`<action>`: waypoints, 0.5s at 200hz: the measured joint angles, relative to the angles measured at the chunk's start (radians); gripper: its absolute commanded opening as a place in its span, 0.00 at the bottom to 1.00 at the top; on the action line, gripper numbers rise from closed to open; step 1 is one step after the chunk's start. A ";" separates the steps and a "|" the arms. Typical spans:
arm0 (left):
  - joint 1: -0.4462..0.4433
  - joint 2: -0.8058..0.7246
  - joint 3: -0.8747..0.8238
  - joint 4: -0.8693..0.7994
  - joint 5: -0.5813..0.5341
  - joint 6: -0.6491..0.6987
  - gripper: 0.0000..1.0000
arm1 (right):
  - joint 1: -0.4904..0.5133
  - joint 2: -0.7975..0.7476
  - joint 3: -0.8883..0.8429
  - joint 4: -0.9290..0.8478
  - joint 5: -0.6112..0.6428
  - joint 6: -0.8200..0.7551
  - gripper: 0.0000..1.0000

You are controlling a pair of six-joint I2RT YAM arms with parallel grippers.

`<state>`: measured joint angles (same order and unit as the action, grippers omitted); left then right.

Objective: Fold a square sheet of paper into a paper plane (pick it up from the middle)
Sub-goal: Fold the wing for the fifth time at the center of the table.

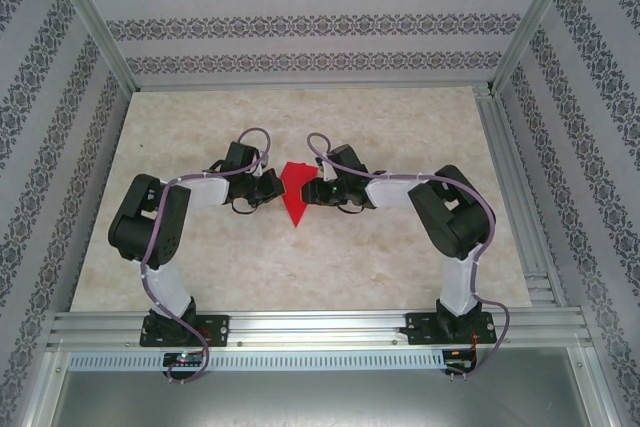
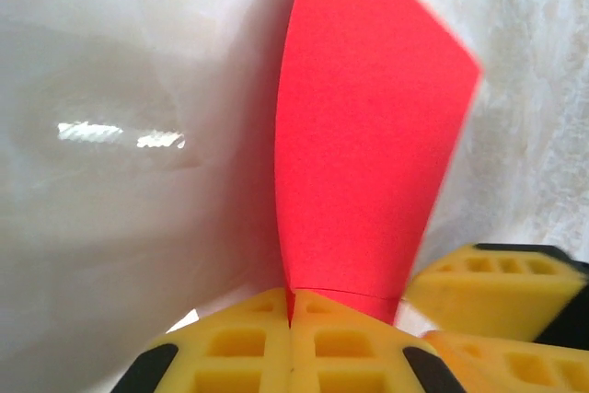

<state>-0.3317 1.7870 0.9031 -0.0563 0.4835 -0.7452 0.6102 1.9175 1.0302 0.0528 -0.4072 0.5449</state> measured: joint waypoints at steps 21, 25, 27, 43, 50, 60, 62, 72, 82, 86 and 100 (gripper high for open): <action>-0.034 -0.069 -0.019 -0.029 -0.072 -0.003 0.05 | -0.004 -0.094 -0.046 0.000 0.062 -0.029 0.50; -0.043 -0.085 -0.022 -0.034 -0.087 -0.005 0.05 | -0.004 -0.114 -0.056 0.002 0.075 -0.037 0.52; -0.048 -0.094 -0.022 -0.037 -0.095 -0.006 0.05 | -0.004 -0.125 -0.061 0.003 0.081 -0.039 0.52; -0.095 -0.154 -0.024 -0.053 -0.165 -0.026 0.04 | -0.004 -0.203 -0.108 0.021 0.133 -0.059 0.54; -0.118 -0.176 -0.024 -0.058 -0.198 -0.036 0.04 | -0.004 -0.231 -0.128 0.031 0.151 -0.069 0.55; -0.153 -0.200 -0.024 -0.070 -0.245 -0.054 0.04 | -0.004 -0.269 -0.160 0.047 0.175 -0.082 0.56; -0.161 -0.204 -0.024 -0.074 -0.257 -0.058 0.04 | -0.004 -0.276 -0.168 0.052 0.180 -0.086 0.56; -0.195 -0.216 -0.024 -0.082 -0.303 -0.083 0.04 | -0.003 -0.309 -0.206 0.072 0.202 -0.103 0.56; -0.222 -0.220 -0.028 -0.083 -0.340 -0.116 0.04 | -0.001 -0.336 -0.243 0.093 0.221 -0.124 0.56; -0.232 -0.221 -0.030 -0.082 -0.357 -0.129 0.04 | 0.002 -0.345 -0.257 0.100 0.229 -0.131 0.56; -0.261 -0.221 -0.046 -0.080 -0.405 -0.178 0.04 | 0.016 -0.373 -0.301 0.113 0.256 -0.165 0.54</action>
<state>-0.5926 1.5658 0.8570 -0.1364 0.0788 -0.9234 0.6258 1.5448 0.7288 0.1661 -0.1513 0.3798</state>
